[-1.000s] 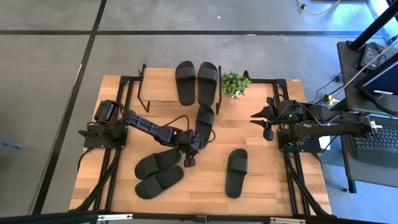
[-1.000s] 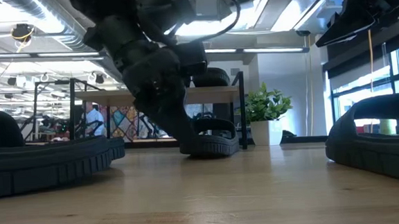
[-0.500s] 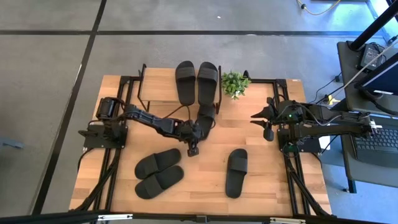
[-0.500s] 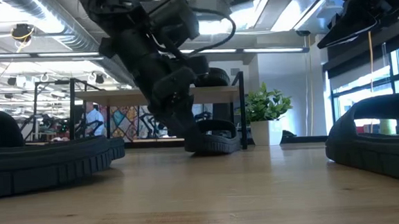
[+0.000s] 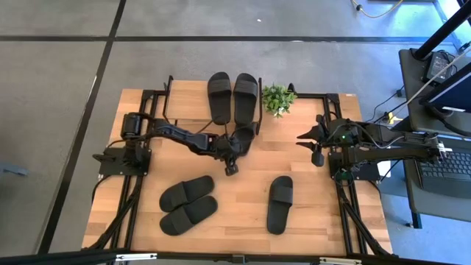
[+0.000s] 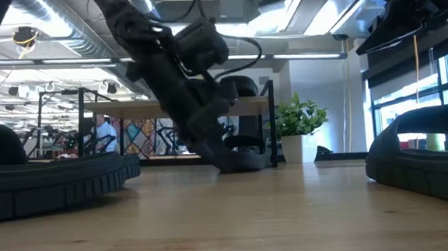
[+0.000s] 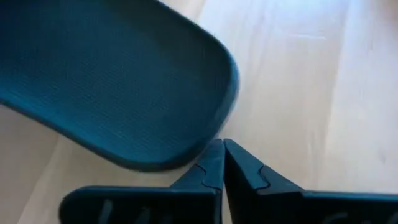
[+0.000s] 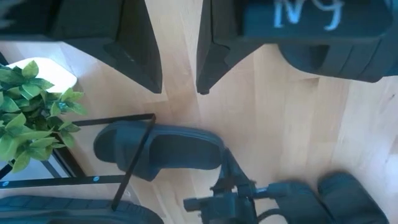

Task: Pick and place slides into the shelf
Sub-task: Put the black slide under the shelf

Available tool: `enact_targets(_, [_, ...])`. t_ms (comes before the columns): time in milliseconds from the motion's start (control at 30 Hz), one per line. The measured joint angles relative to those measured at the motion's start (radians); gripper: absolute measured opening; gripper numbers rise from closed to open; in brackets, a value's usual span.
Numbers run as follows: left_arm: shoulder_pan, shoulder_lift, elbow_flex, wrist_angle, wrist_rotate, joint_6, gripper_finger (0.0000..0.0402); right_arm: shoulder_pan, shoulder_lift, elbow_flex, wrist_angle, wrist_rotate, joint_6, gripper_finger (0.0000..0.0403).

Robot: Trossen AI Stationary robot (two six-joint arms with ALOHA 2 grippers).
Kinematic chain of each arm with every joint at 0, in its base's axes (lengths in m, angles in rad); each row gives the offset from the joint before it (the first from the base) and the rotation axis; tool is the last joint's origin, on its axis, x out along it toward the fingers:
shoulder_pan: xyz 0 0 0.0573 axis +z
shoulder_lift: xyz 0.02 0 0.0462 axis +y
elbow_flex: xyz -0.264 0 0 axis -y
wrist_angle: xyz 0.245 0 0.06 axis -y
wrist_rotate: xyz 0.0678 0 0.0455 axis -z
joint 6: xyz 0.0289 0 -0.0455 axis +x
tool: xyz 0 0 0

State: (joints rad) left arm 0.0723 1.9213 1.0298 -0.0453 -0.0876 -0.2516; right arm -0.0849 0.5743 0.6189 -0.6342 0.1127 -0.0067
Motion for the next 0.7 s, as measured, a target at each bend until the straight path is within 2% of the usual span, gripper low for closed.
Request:
enact_targets(67, [0.006, 0.023, 0.004, 0.061, 0.005, 0.0, 0.0, -0.002, 0.001, 0.0, -0.003, 0.002, 0.002, 0.01])
enact_targets(233, [0.008, 0.031, 0.002, 0.092, -0.013, 0.0, 0.0, -0.007, 0.0, 0.0, -0.011, 0.007, 0.005, 0.01])
enact_targets(700, [0.014, 0.033, 0.001, 0.132, -0.148, 0.0, 0.0, -0.01, 0.0, 0.0, -0.011, 0.01, 0.005, 0.01])
